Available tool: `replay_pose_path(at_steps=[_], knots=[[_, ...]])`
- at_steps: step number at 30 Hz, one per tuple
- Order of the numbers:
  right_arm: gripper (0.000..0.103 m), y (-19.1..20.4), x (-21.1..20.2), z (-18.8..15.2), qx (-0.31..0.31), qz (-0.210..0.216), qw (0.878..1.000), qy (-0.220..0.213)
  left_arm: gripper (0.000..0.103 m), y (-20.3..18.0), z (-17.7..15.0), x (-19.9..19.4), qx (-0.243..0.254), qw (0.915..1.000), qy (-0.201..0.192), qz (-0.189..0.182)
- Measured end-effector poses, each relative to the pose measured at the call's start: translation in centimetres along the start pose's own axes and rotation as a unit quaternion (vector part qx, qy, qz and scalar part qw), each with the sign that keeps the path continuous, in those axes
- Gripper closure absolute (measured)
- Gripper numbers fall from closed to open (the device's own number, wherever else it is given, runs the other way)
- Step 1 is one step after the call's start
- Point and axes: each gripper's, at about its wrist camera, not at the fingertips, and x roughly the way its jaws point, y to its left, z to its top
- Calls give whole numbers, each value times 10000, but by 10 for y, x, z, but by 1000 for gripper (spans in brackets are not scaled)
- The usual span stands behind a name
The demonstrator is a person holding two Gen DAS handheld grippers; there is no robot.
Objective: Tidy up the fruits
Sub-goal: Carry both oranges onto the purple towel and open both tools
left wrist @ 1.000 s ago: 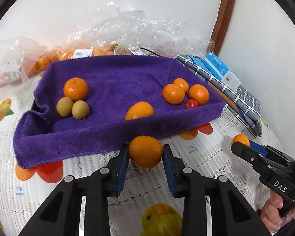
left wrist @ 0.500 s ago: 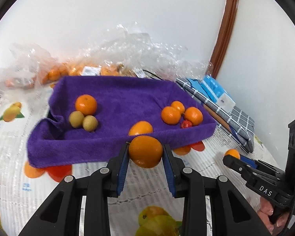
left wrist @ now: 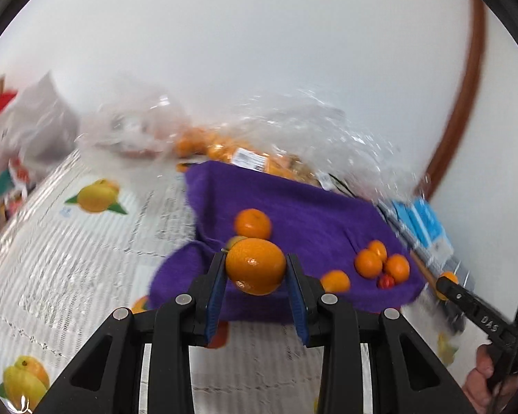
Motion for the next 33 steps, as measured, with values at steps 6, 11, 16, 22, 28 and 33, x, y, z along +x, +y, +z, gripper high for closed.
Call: replay_pose_path(at_steps=[6, 11, 16, 22, 28, 33], knots=[[68, 15, 22, 38, -244, 66, 9995, -166, 71, 1, 23, 4, 136, 9994, -141, 297], [68, 24, 52, 69, -175, 318, 9992, -170, 71, -36, 38, 39, 446, 9990, -54, -27], [68, 34, 90, 80, -288, 439, 9986, 15, 71, -49, 26, 81, 428, 9988, 126, -191], [68, 26, 123, 69, -120, 554, 9977, 369, 71, -43, 18, 98, 284, 9986, 306, -331], [68, 22, 136, 60, -56, 532, 9971, 537, 71, -49, 13, 104, 386, 9976, 434, -365], [68, 22, 143, 57, -24, 598, 9964, 605, 71, -52, 11, 107, 516, 9971, 491, -279]])
